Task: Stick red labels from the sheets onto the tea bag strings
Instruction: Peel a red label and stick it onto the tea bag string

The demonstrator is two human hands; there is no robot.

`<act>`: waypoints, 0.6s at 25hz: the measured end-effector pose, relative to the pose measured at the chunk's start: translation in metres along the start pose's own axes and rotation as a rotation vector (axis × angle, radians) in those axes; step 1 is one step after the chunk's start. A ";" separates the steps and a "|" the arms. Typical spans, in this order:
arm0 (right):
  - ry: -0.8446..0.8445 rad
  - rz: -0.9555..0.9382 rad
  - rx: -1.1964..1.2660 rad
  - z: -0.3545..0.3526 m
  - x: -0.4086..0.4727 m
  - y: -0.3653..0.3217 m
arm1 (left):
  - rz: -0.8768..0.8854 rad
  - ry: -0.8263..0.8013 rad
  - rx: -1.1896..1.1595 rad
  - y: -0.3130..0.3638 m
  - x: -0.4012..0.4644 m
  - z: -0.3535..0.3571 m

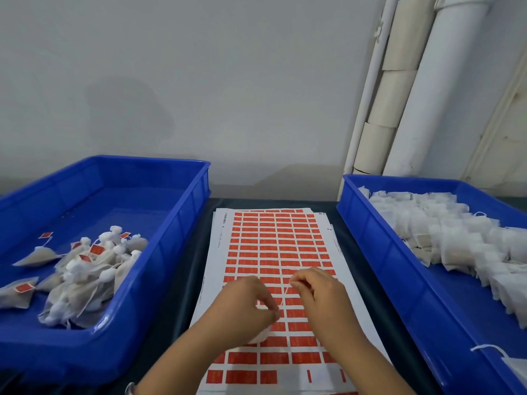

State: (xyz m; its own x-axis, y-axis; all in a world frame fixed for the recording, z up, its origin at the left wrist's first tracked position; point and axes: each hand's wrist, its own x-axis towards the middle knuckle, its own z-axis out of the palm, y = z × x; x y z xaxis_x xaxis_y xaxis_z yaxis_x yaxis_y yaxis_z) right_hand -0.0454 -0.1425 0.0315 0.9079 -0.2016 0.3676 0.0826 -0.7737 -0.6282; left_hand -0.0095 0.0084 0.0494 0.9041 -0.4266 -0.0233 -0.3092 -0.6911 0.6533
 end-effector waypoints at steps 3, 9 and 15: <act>0.001 0.228 0.283 0.008 0.003 -0.005 | -0.086 0.058 -0.335 0.005 0.001 0.001; -0.387 0.352 0.451 0.027 -0.028 -0.004 | -0.255 0.141 -0.945 0.013 -0.004 0.013; -0.278 0.558 0.496 0.024 -0.027 -0.008 | -0.357 0.141 -1.358 0.004 0.002 0.006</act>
State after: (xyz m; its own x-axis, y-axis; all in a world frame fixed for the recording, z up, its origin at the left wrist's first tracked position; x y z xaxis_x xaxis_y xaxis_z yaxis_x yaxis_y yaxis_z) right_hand -0.0607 -0.1161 0.0104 0.9330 -0.2727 -0.2349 -0.3006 -0.2317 -0.9252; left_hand -0.0106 0.0014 0.0479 0.9190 -0.2333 -0.3178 0.3869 0.3794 0.8405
